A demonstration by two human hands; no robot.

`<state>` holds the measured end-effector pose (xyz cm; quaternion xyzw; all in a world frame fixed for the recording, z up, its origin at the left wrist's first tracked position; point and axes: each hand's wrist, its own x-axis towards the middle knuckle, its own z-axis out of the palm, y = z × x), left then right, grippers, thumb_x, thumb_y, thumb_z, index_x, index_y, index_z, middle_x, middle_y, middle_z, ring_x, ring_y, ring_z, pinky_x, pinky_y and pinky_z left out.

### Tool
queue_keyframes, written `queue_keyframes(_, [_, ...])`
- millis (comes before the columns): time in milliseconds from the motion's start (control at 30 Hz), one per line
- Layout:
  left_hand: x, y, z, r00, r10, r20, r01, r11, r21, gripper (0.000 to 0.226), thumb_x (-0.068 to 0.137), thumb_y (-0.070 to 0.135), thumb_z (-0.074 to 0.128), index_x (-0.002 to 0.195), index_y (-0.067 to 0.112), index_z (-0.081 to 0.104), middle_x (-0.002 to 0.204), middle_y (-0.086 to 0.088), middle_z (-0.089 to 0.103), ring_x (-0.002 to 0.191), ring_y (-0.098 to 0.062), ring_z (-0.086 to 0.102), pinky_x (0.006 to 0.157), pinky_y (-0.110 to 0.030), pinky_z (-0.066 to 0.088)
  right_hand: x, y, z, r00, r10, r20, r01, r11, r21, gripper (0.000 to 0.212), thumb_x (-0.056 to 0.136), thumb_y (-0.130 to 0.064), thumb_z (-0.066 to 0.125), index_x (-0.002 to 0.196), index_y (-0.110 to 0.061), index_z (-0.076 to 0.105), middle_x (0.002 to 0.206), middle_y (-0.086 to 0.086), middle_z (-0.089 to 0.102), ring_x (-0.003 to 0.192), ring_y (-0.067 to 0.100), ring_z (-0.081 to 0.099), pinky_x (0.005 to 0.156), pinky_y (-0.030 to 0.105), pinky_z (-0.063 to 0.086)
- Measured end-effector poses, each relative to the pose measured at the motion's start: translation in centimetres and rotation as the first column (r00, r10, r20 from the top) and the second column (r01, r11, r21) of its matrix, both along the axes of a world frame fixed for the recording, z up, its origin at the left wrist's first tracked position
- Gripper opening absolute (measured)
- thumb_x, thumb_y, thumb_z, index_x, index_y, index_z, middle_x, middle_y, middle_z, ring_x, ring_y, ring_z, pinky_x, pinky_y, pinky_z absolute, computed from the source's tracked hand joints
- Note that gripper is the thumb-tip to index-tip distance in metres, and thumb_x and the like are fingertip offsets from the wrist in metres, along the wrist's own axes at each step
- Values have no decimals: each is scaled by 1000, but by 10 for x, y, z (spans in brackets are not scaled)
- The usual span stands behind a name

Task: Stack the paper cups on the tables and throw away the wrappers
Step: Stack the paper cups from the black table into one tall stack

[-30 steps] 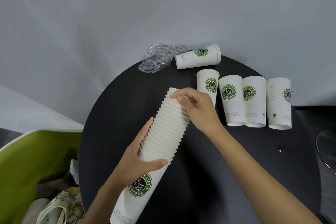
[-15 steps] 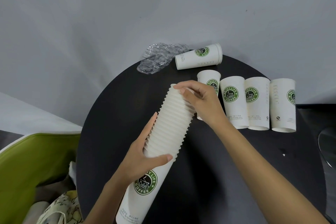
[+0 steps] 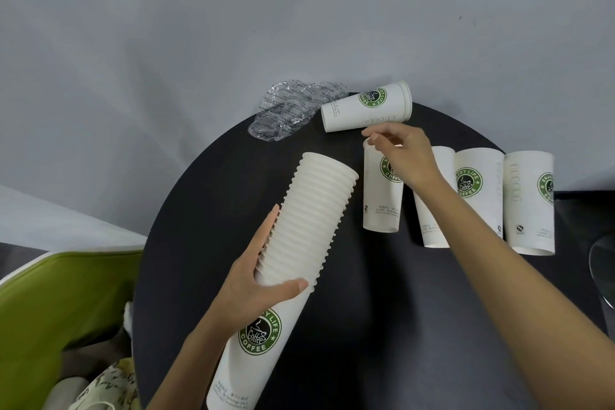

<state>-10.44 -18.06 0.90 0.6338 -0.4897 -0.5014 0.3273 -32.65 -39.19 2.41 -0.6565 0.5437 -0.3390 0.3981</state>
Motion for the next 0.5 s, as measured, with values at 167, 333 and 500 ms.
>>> queue_keyframes(167, [0,-10,-5,1000,-17,6,17,1000,7,102,73,21,85,141,55,17,129,53,36,122,23,38,85,2,39,-7,-25,-16,970,43,-238,-49,999,-22,20,92,-12,55,104,-18,70,110,-5,64,101,13,55,88,18,35])
queue_keyframes(333, [-1,-15,-8,1000,-17,8,17,1000,6,101,74,14,83,140,55,18,127,54,37,121,24,39,84,2,39,-10,-45,-32,905,82,-417,-73,997,36,23,91,-14,55,101,-27,70,120,2,62,117,25,50,103,42,37])
queue_keyframes(500, [0,-18,-11,1000,-16,10,16,1000,14,101,75,12,82,140,55,18,126,55,37,120,25,39,84,2,39,-11,-45,-32,890,142,-433,-102,988,114,22,94,-11,52,101,-18,71,116,0,62,113,17,53,95,25,37])
